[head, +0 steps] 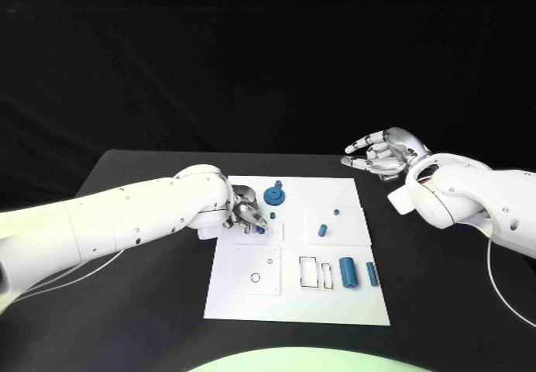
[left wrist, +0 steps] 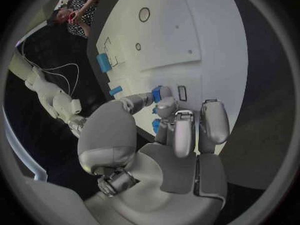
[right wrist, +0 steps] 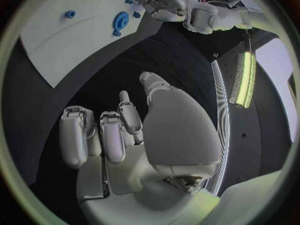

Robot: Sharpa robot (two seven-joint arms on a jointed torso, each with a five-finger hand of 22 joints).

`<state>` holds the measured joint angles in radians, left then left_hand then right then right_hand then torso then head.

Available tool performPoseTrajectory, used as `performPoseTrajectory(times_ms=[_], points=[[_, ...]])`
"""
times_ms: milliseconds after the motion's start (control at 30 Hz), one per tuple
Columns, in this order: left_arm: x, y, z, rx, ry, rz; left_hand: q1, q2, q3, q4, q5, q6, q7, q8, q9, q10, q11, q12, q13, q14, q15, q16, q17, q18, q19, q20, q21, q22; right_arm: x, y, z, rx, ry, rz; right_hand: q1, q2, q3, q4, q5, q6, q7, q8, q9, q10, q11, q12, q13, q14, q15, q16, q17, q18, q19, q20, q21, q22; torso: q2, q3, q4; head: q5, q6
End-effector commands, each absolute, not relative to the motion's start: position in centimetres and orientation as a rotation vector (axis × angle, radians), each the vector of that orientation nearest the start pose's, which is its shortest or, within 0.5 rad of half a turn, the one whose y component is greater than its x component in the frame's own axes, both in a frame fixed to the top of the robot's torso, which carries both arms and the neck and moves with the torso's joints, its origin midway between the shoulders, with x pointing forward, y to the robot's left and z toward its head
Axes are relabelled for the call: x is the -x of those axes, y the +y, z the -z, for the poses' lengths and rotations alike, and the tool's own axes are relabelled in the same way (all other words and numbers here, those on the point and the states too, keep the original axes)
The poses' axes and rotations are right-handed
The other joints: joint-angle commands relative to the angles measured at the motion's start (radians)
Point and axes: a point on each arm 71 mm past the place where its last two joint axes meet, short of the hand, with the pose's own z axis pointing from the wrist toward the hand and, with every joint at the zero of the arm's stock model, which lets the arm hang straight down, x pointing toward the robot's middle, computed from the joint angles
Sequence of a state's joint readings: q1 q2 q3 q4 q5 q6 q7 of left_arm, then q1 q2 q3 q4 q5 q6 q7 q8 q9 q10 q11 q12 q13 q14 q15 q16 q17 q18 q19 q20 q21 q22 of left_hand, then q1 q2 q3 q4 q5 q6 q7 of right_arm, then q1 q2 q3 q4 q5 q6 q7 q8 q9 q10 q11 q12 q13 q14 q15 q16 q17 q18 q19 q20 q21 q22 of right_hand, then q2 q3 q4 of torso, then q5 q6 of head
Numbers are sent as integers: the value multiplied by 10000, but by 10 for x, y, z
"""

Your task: Assemble the parts on the task board

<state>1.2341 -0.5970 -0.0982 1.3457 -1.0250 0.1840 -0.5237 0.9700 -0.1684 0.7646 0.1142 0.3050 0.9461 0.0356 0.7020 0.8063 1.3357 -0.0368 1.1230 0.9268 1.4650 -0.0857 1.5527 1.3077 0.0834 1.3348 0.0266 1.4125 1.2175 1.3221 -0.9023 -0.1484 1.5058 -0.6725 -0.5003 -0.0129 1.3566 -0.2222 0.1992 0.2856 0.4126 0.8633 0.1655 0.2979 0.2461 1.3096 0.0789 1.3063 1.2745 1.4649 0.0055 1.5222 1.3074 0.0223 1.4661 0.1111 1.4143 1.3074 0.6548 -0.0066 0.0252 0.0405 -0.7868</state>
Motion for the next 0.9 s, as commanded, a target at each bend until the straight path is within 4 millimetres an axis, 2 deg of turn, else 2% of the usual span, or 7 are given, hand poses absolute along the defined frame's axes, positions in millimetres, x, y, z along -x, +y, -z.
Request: performPoseTrajectory(times_ms=[33,533,767,900], points=[[-495,138,243,879,24219,4589,-134,-7,71,-152,-57,1,-78,-57,-19,33,-32,42,14,985,-47,66,2370,-57,55,-17,-14,20,-501,-252,166,-6045,16166,-8758,-122,18,-53,23,17,-33,-50,55,-17,-16,-20,-16,-2,727,-29,-60,1211,160,259,-40,-33,1832,-1,1,0,-11,-6],[-495,139,244,883,24236,4543,-281,-120,-483,120,-79,61,-87,-97,-60,23,-37,52,34,987,-53,70,2379,-57,59,-27,-32,13,-500,-253,166,-6050,16146,-8737,-158,21,-72,33,-6,-38,-49,58,-18,-37,-19,-36,-27,722,-28,-69,1192,166,247,-41,-58,1820,-7,-3,5,-24,-9],[-496,140,244,901,24146,4477,-388,-154,-1627,737,-134,179,-95,-136,-108,47,-41,92,100,1001,-58,92,2429,-61,81,-32,-45,29,-500,-253,166,-6053,16130,-8735,-193,27,-93,37,-37,-42,-49,63,-18,-42,-18,-39,-33,721,-27,-70,1191,164,250,-41,-56,1822,-5,-4,5,-31,3],[-497,141,243,943,24093,4446,-355,-120,-1854,882,-133,200,-98,-146,-119,53,-42,96,110,1006,-59,100,2448,-60,81,-36,-52,25,-500,-253,166,-6059,16125,-8729,-197,28,-96,38,-41,-42,-49,64,-18,-41,-18,-38,-32,721,-27,-71,1191,165,249,-41,-58,1821,-5,-4,1,-34,19]])
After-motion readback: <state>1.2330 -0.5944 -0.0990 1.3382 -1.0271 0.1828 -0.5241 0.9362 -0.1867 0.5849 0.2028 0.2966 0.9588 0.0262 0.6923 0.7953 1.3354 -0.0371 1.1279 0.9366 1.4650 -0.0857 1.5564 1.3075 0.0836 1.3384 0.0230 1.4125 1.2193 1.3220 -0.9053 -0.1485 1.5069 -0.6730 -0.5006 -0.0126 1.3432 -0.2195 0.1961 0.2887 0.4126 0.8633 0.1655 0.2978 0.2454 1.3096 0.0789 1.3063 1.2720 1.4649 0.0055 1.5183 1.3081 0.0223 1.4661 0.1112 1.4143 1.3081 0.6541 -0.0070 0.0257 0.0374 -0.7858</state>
